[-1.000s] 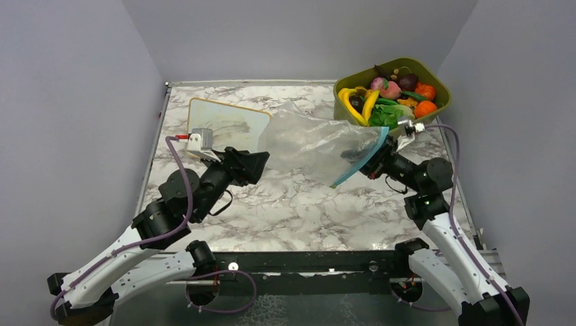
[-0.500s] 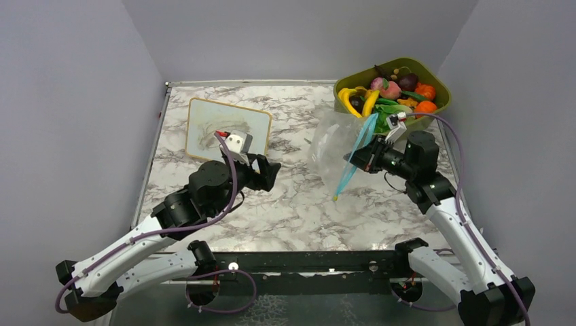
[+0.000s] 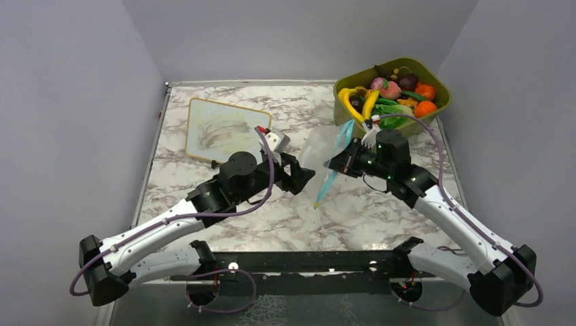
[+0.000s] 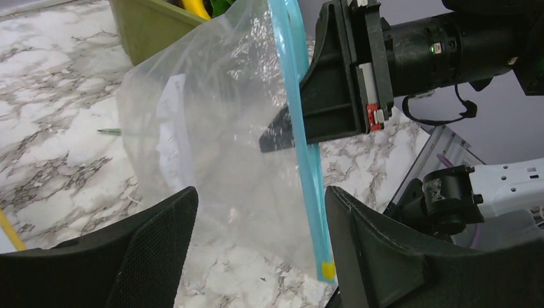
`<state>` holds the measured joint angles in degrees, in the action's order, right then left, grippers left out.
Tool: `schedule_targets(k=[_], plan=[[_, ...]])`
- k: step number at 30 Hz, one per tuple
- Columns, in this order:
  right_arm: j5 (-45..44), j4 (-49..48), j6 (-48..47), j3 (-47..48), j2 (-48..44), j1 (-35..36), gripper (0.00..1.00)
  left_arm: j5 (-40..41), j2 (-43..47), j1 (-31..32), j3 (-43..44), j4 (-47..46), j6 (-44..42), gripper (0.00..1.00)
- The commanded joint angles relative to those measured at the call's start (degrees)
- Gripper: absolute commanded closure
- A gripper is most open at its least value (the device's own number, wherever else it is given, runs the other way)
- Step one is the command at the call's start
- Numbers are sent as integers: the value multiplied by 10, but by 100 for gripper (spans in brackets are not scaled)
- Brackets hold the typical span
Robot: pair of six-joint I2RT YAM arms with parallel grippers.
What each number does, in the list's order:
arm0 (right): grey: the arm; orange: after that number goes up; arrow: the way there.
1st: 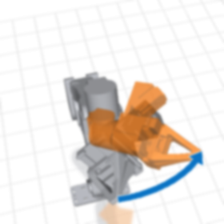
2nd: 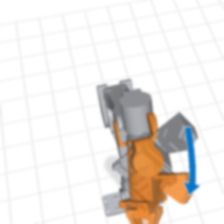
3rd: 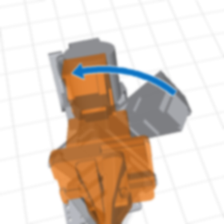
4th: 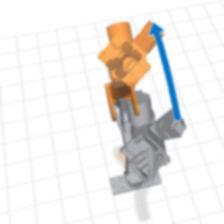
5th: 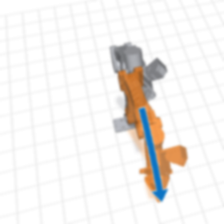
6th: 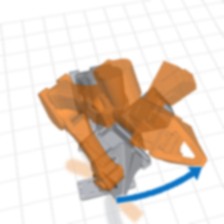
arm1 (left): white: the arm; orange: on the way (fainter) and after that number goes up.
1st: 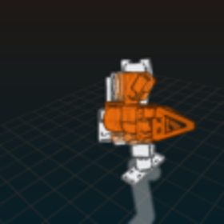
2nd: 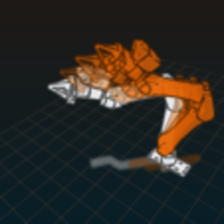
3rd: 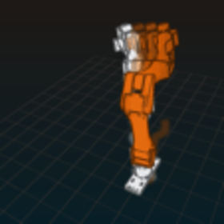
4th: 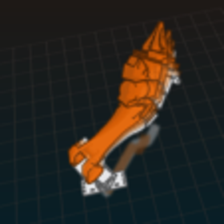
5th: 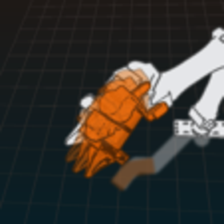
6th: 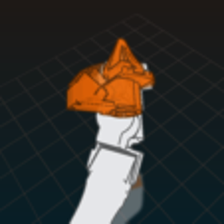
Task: Place the food in the zip-top bag and seal the zipper
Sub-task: Open the zipper of the food storage bag.
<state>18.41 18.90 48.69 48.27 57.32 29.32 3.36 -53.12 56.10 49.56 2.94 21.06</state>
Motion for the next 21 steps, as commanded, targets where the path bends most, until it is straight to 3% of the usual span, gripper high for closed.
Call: schedule_targets(k=[1,14,21], plan=[[-68,-14,56,15,11,46,99,-30,-36,-1,6,-87,10,25],[-102,-37,92,5,13,84,99,-25,-102,0,4,-114,-15,26],[-98,-46,96,-5,8,86,99,20,-109,2,0,-87,-61,40]])
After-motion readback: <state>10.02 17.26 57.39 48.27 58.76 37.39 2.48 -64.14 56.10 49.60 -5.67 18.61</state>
